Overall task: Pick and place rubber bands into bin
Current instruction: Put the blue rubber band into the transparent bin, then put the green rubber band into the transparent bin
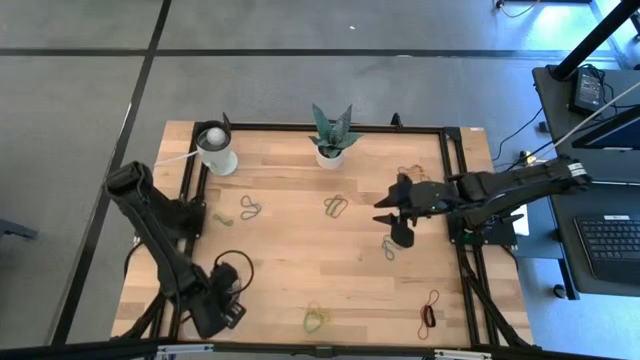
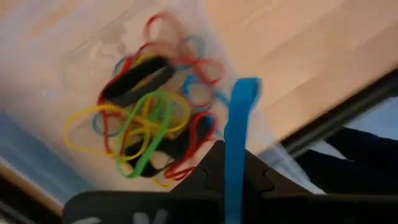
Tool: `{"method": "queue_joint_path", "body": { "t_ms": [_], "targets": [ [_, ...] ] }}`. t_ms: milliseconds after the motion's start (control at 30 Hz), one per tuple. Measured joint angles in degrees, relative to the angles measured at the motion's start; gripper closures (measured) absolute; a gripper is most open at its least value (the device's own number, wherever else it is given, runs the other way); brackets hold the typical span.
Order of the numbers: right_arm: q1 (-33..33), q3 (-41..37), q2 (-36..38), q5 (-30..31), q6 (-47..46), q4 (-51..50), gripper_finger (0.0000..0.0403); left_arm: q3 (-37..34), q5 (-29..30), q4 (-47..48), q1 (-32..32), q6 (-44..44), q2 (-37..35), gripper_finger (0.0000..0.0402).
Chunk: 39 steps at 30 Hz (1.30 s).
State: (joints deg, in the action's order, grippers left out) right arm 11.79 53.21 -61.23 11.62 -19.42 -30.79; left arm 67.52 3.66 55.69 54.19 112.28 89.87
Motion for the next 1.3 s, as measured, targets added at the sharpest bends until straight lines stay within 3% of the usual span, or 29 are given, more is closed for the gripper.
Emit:
{"method": "queue_joint_path", "body": {
  "t_ms": [267,500,667,867,1033,1200,1300],
  "targets": [
    [0.00,0.00,-2.53,-0.02,-3.55,3.49,0.0226,-3.62,-4.72,-2.57,1.05,1.08,0.17,0.0338],
    [0.02,0.00,-3.46,0.65,-10.34,3.25,0.0226,-3.62,-4.71,-0.13,2.43,-2.99,0.05,0.0258],
    [0.25,0.00,-5.52,2.06,-21.68,3.50,0.0227,-3.62,-1.35,7.60,0.80,-9.19,-4.21,0.0243],
    [4.84,0.00,-10.67,5.64,-30.34,7.60,0.0254,-3.62,5.91,22.11,-5.27,-22.81,-16.32,0.0261],
    [9.24,0.02,-16.54,6.88,-38.70,8.31,0.0310,-3.64,6.86,34.78,-14.63,-40.24,-24.43,0.0274],
    [14.64,0.02,-21.05,6.73,-49.24,8.36,0.0390,-7.91,7.11,31.18,-26.77,-60.45,-29.54,0.0274],
    [17.37,0.02,-21.99,6.75,-54.80,9.27,0.0391,-12.97,5.96,30.42,-34.02,-69.50,-30.15,0.0263]
  ]
}}
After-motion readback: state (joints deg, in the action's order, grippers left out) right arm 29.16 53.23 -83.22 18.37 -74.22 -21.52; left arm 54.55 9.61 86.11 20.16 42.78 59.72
